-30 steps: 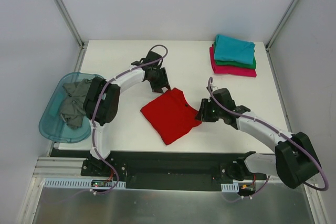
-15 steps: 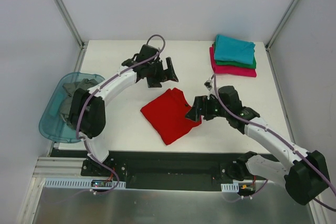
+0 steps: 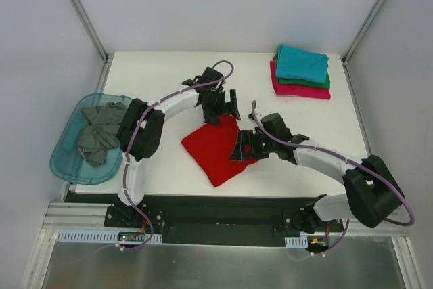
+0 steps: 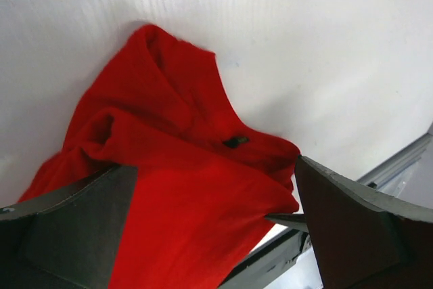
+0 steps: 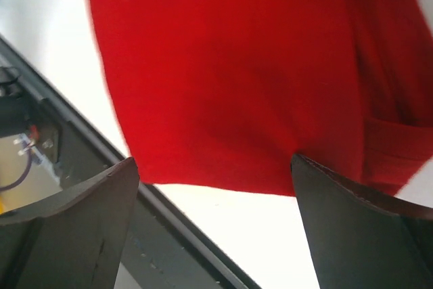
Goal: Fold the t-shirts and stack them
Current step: Fold the long partially folded tshirt into a neat square
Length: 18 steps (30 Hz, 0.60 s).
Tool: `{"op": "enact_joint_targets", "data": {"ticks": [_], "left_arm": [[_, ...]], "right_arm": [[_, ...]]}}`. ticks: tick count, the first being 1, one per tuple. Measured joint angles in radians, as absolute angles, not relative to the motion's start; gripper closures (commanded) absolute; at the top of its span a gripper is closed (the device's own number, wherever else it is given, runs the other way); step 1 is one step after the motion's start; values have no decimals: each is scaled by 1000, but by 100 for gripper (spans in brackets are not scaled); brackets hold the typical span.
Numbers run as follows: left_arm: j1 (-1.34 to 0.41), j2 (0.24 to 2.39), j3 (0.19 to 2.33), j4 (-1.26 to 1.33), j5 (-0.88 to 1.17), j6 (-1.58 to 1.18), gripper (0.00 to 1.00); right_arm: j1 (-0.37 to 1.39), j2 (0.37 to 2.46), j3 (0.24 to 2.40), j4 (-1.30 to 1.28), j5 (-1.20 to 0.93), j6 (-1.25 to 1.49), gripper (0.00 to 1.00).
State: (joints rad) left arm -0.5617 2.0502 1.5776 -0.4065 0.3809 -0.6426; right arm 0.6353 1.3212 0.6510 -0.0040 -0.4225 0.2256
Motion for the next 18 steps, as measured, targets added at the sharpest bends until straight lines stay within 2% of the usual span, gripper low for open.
{"op": "enact_joint_targets", "data": {"ticks": [6,12,18], "left_arm": [[-561,2161,1665,-425,361,-643,1],[-552,2175,1674,-422,336,-648,1],[-545,1985,1393,-367,287,-703,1]], "right_arm": [[572,1430,668,-35,-390,210,4],[497,1516,740,-42,-403,178,4],[425,1559,833,-128,-350,66,4]]}}
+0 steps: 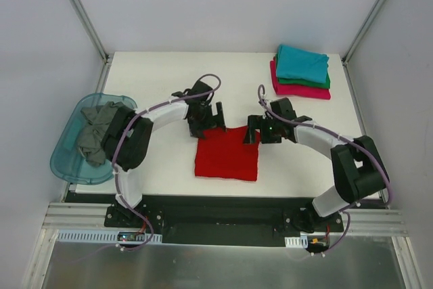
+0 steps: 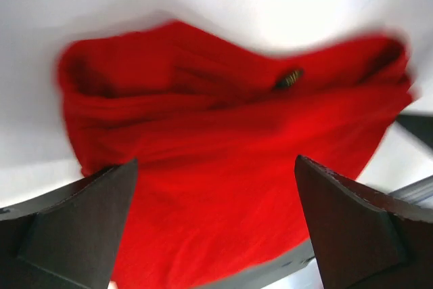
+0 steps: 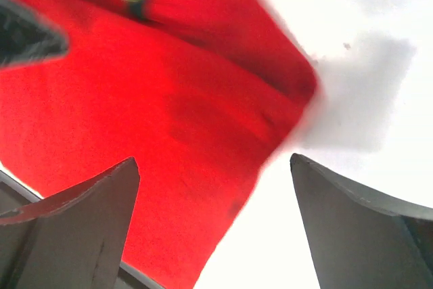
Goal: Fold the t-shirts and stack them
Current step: Fold the long partially folded tshirt into a neat square
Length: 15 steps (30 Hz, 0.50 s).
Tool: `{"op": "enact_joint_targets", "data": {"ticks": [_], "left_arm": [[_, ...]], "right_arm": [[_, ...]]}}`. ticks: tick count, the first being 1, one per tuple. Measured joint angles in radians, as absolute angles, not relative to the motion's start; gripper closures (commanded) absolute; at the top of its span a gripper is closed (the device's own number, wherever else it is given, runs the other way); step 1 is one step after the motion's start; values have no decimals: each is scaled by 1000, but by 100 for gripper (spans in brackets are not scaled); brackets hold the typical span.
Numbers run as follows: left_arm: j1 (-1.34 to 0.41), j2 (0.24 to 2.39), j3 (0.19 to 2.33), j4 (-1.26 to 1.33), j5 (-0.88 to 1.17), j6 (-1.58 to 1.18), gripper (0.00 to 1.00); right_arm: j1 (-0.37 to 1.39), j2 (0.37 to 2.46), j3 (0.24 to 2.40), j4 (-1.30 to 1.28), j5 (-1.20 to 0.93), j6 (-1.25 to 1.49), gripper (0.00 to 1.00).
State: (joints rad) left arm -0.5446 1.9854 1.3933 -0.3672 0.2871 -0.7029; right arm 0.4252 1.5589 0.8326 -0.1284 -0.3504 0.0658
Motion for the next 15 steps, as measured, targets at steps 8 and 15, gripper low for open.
{"op": "enact_joint_targets", "data": {"ticks": [8,15], "left_arm": [[-643,1647,1209,-494,106,-719,1],[-634,1394,1176,-492,-54,-717,1]], "right_arm": [[430,1248,805,-269,-263,-11,4],[430,818,691,-241,-233,54,4]]}}
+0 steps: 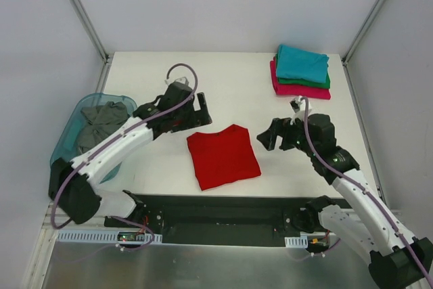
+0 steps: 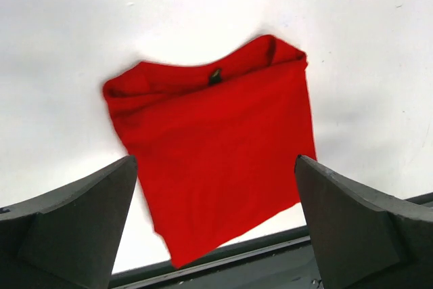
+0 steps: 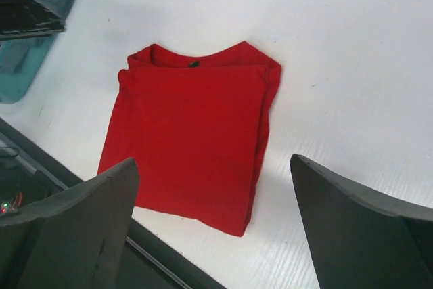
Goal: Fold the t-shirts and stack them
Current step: Fold the long partially folded tshirt into a neat square, then put the neatly folded tshirt into the corner of the board with the right arm
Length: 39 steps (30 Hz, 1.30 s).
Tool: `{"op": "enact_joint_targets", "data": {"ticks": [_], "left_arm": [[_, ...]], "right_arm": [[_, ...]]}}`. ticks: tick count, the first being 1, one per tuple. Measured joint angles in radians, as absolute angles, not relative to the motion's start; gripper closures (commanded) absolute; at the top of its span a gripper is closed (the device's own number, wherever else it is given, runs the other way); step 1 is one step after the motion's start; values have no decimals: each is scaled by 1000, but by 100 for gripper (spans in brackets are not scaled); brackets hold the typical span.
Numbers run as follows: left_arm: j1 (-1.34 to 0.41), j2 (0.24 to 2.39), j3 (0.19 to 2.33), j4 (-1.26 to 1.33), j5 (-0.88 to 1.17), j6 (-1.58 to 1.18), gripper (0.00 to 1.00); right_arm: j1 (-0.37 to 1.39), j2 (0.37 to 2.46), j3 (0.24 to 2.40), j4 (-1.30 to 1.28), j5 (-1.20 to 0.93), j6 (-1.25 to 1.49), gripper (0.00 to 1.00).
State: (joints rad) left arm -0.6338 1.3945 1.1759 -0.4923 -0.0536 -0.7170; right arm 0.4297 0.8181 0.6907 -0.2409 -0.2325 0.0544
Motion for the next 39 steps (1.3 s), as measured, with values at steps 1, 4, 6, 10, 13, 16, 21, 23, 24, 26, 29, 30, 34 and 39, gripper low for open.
{"op": "enact_joint_targets", "data": {"ticks": [1,4,6,10,13,16,21,23,24,26,29,30,34,39], "left_arm": [[-634,1341,1144,-492,-78,-719,1],[-634,1175,1018,-500,-139,-749,1],[-634,1074,917,-512,-166,-773,1],[-634,953,764,-540,-194,-801,1],[-634,904,687,-558,-202,-813,1],[-634,897,669,-569,-202,-814,1],[-634,920,669,-561,-201,-800,1],[-634,937,669,-560,-202,-797,1],[-634,942,669,-559,-202,-796,1],[-634,949,669,-558,-204,-795,1],[-634,950,669,-553,-210,-794,1],[-634,950,669,-550,-210,-794,1],[-634,948,664,-527,-218,-792,1],[-634,946,634,-510,-247,-793,1]], "right_arm": [[430,794,676,-239,-247,62,2],[432,803,648,-242,-293,84,1],[450,843,641,-252,-295,100,1],[559,947,639,-261,-231,121,1],[628,1061,653,-276,-152,123,4],[660,1206,712,-297,-71,118,10],[677,1403,802,-281,10,105,14],[689,1464,826,-274,16,102,16],[696,1486,834,-273,19,101,18],[719,1534,855,-273,23,100,20],[754,1602,891,-279,46,101,22],[762,1617,904,-286,60,102,23],[805,1677,962,-305,119,109,31],[846,1763,1055,-309,137,134,61]]}}
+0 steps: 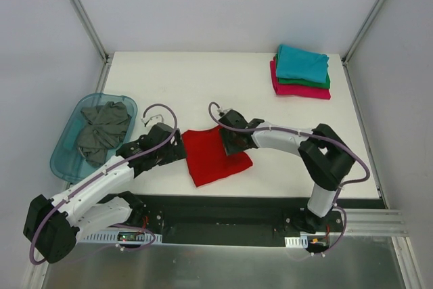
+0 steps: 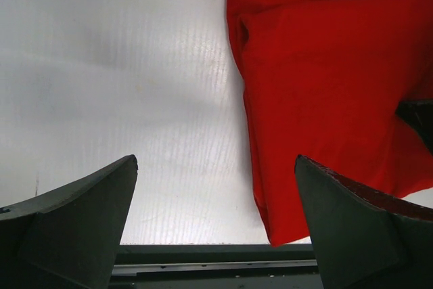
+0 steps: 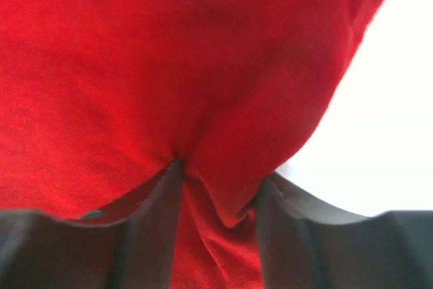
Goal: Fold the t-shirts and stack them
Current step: Put the neatly folded tshirt into the corner of the board with the right arm
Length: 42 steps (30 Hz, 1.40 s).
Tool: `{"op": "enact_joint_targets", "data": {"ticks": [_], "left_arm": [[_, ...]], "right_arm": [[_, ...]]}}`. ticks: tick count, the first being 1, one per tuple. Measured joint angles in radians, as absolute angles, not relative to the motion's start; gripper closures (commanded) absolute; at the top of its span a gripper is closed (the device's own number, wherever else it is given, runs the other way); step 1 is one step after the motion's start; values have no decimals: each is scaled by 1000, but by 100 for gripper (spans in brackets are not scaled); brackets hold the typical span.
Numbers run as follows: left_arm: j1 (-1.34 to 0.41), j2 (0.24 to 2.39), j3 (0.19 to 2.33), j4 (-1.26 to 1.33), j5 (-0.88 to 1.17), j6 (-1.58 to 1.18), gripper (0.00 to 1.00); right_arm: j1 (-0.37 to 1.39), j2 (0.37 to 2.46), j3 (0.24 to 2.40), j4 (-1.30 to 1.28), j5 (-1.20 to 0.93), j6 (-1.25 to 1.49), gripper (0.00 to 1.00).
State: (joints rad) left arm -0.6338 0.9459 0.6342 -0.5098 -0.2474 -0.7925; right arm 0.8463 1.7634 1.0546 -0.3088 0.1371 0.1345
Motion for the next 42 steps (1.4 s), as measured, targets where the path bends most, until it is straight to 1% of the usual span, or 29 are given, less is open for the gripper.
{"op": "enact_joint_targets", "data": {"ticks": [4,5,6,12,18,23,25,28,32,38,42], "left_arm": [[-634,945,617,-508,-264,-793,1],[-634,943,615,-506,-267,-793,1],[-634,938,611,-505,-271,-794,1],[-634,873,592,-504,-300,-794,1],[-634,803,566,-505,-348,-795,1],[-634,777,556,-506,-380,-796,1],[-634,771,556,-506,-387,-796,1],[-634,770,556,-506,-409,-796,1],[-633,780,556,-506,-433,-796,1],[-633,824,556,-506,-448,-795,1],[-627,859,557,-506,-451,-795,1]], "right_arm": [[877,1826,1131,-311,136,166,91],[883,1838,1148,-314,142,170,97],[887,1846,1162,-321,150,170,99],[905,1916,1295,-435,263,99,99],[900,1950,1443,-562,561,-73,99],[865,1969,1553,-570,754,-192,99],[844,1973,1561,-535,812,-218,99],[801,1986,1552,-416,910,-310,99],[743,2034,1567,-273,968,-445,99],[636,2158,1690,-125,968,-645,99],[568,2263,1840,-13,968,-794,99]]}}
